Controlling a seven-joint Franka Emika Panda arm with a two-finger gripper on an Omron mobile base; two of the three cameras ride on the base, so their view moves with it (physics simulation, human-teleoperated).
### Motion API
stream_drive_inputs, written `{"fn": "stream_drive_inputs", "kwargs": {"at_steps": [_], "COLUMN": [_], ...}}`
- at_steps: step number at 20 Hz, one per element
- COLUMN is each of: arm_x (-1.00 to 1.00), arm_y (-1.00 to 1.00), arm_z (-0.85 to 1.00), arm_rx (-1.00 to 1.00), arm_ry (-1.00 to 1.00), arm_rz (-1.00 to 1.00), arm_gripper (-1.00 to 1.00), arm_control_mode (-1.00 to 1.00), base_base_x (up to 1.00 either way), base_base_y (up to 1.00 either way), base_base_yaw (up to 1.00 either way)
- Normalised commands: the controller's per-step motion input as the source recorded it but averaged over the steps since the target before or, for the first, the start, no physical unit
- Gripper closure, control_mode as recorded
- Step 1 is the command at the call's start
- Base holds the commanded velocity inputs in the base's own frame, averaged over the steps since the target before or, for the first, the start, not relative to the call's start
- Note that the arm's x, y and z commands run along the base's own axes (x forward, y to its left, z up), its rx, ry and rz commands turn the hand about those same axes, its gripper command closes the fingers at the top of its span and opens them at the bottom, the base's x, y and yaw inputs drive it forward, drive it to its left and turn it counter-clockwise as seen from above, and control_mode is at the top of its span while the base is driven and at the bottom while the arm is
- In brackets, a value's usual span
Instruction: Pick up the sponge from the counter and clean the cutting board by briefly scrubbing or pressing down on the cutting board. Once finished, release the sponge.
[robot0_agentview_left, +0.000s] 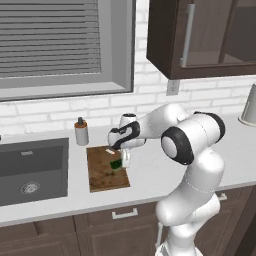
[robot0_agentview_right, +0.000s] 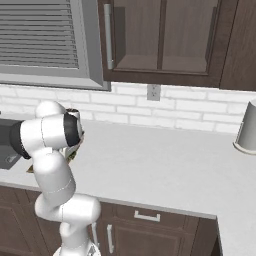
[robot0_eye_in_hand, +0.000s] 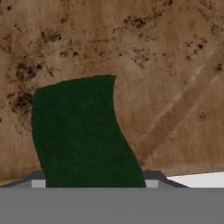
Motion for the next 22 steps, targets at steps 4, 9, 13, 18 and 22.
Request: {"fn": "stream_drive_inputs", "kwargs": {"at_steps": [4, 9, 13, 18, 22], "arm_x": [0.78, 0.68, 0.51, 0.18, -0.02], "arm_y": [-0.01, 0.00, 0.00, 0.13, 0.37], "arm_z": [0.00, 0.00, -0.02, -0.10, -0.06], "arm_rx": [0.00, 0.00, 0.00, 0.00, 0.00], "arm_ry": [0.00, 0.00, 0.00, -0.03, -0.10], "arm_rz": [0.00, 0.00, 0.00, 0.00, 0.00], "arm_gripper": [1.00, 1.00, 1.00, 1.00, 1.00], "arm_control_mode": [-1.00, -1.00, -1.00, -1.00, -1.00], "base_base_x": [0.00, 0.00, 0.00, 0.00, 0.00], "base_base_y": [0.00, 0.00, 0.00, 0.00, 0.00], "base_base_yaw": [0.00, 0.00, 0.00, 0.00, 0.00]}}
